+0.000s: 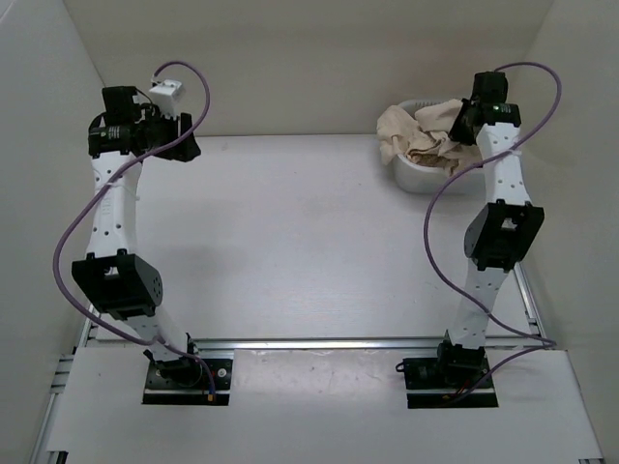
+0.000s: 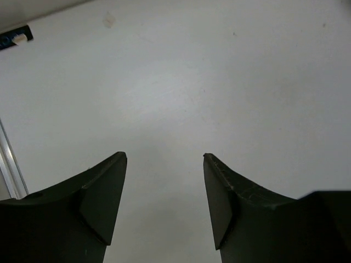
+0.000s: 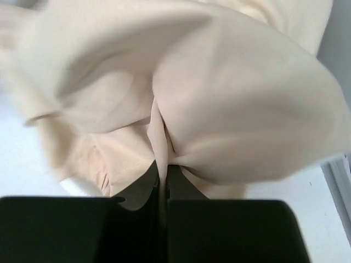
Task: Fold and stack the trousers
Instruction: Grab the trousers from the pile, then flatten the trousers out
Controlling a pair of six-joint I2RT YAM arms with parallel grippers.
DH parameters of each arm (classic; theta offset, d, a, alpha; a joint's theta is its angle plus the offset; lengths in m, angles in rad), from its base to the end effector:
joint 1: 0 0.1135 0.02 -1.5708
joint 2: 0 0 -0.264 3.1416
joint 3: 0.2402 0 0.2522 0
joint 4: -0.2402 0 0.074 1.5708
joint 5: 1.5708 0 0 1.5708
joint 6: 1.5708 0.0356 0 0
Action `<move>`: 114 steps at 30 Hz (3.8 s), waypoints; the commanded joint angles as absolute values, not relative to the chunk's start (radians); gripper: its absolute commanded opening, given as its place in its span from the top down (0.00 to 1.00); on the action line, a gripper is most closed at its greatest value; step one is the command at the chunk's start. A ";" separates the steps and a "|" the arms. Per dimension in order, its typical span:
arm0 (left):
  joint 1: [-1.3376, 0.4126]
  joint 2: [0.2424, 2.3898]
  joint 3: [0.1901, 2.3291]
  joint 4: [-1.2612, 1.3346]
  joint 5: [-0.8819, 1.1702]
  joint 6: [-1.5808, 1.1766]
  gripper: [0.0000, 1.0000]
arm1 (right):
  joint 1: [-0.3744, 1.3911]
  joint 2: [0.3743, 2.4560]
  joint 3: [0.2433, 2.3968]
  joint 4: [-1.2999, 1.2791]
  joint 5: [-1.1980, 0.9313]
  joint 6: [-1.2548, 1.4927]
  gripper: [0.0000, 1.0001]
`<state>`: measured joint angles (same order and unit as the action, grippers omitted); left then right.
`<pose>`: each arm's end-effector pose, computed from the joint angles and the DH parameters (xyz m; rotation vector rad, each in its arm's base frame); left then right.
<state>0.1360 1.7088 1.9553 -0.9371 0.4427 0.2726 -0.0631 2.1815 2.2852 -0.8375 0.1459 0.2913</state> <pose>0.3598 0.0338 0.4253 0.3801 2.1641 -0.2727 0.4886 -0.0361 0.3417 0.4779 2.2453 -0.0504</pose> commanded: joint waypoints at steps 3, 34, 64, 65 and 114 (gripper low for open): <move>0.138 1.583 1.813 -0.957 0.440 0.301 0.32 | 0.064 1.773 2.321 -0.686 0.065 0.290 1.00; 0.138 1.275 1.543 -0.937 0.228 0.380 0.24 | 0.401 1.679 1.796 -0.803 0.253 0.923 0.17; 0.011 1.592 0.980 -0.896 0.344 0.416 0.31 | 0.861 2.103 1.893 -0.776 -0.161 0.313 0.07; 0.011 1.612 0.989 -0.887 0.344 0.416 0.31 | 0.861 2.103 1.893 -0.776 -0.161 0.324 0.06; -0.356 1.820 1.242 -0.884 0.373 0.347 0.36 | 0.403 1.367 1.289 -0.736 -0.044 0.747 1.00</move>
<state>-0.3294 1.7805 1.2201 -0.9016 0.3370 0.3946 0.4049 1.4006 1.3102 -0.7452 -0.0513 0.7464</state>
